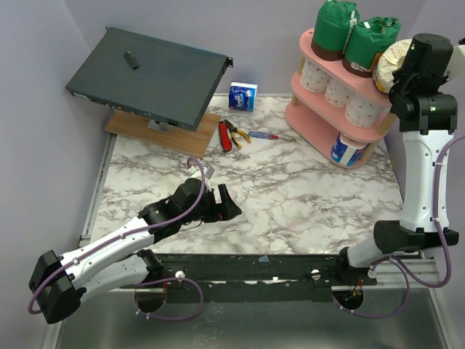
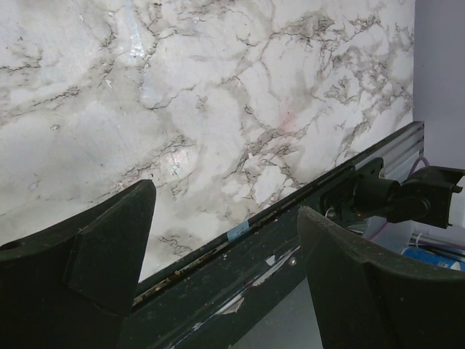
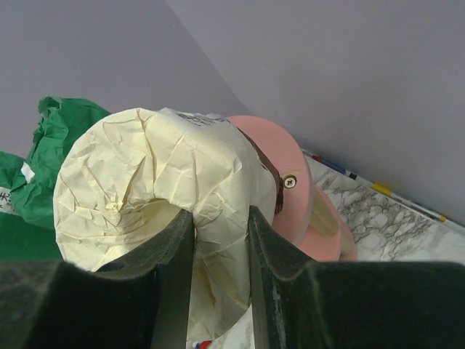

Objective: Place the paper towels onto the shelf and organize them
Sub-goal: Place the paper towel on the shelf.

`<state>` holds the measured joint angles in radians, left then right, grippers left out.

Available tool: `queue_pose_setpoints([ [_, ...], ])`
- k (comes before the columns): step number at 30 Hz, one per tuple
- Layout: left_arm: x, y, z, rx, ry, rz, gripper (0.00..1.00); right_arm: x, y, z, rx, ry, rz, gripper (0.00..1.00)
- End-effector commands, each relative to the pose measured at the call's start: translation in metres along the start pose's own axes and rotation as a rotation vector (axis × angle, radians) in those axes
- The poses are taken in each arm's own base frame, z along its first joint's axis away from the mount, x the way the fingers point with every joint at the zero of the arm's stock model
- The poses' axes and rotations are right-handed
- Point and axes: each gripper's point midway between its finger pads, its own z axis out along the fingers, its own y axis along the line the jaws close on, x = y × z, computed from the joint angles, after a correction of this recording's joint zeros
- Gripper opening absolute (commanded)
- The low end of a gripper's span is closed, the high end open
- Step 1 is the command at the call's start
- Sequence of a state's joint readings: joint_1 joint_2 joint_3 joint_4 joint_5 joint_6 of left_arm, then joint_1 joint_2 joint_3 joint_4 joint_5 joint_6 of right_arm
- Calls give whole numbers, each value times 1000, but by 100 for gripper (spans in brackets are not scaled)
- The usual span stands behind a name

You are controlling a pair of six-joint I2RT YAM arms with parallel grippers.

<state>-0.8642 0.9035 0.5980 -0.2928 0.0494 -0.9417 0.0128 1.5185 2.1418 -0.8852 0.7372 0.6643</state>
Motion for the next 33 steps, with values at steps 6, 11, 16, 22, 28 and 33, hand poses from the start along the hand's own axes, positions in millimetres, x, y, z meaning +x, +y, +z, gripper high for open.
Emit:
queue_pose_setpoints([
  [6,-5,-11,-3,46,-5,20,83,-17,-2,-3,-6,0,113,9],
  [11,-2,-10,-4,56,-7,17,83,-11,-3,1,-4,38,130,9],
  [16,-2,-9,-6,58,-14,17,83,4,-6,13,5,92,134,13],
  [22,-1,-7,-6,55,-15,18,83,11,-8,21,15,110,134,15],
  [28,-3,-7,-6,53,-18,21,83,13,-6,28,14,115,125,20],
  [33,-4,-7,-7,48,-21,26,83,15,-4,31,9,118,124,28],
])
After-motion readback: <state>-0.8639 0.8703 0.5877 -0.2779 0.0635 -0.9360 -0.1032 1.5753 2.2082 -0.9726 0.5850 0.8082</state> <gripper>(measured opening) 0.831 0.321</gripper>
